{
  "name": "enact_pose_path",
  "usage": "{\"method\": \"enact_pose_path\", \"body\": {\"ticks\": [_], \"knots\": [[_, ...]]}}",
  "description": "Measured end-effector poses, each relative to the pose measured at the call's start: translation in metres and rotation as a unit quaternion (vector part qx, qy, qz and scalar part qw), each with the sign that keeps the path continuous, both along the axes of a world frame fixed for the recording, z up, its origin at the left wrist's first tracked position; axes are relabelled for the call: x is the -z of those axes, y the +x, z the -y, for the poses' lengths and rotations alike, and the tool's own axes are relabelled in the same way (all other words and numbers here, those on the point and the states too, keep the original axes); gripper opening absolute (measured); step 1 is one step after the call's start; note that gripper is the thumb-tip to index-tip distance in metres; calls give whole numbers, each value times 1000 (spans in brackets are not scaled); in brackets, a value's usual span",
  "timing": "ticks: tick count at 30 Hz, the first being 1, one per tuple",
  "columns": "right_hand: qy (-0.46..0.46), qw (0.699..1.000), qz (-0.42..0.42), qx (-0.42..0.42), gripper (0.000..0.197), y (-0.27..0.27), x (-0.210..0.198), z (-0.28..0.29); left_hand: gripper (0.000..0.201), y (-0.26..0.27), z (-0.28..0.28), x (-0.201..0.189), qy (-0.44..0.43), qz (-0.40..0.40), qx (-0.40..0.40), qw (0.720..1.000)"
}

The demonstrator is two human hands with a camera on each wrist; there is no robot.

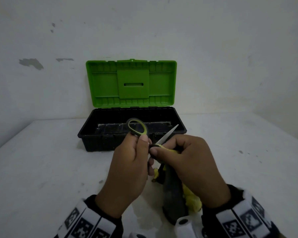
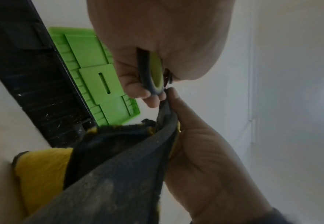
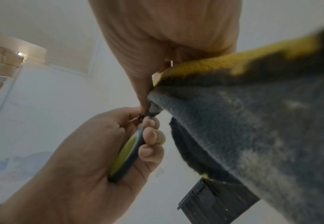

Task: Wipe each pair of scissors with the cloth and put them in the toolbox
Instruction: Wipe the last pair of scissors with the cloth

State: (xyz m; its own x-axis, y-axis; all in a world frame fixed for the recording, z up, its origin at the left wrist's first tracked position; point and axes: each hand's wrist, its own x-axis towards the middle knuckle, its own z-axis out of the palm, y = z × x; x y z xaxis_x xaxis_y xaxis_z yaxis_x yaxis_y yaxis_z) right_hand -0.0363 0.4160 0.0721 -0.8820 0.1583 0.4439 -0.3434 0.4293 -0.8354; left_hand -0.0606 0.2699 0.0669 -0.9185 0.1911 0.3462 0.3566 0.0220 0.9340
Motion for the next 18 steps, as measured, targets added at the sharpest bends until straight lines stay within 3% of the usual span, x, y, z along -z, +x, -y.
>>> {"method": "enact_pose_path", "body": {"ticks": [6, 9, 18], "knots": [[-105, 993, 60, -2, 28, 0, 3, 4, 29, -1, 2, -2, -18, -25, -19, 999], [-143, 988, 51, 16, 36, -3, -1, -2, 30, -1, 4, -4, -26, -18, -15, 999], [-124, 991, 53, -13, 39, -2, 1, -5, 31, 3, 6, -8, -18, 34, 2, 999]]}}
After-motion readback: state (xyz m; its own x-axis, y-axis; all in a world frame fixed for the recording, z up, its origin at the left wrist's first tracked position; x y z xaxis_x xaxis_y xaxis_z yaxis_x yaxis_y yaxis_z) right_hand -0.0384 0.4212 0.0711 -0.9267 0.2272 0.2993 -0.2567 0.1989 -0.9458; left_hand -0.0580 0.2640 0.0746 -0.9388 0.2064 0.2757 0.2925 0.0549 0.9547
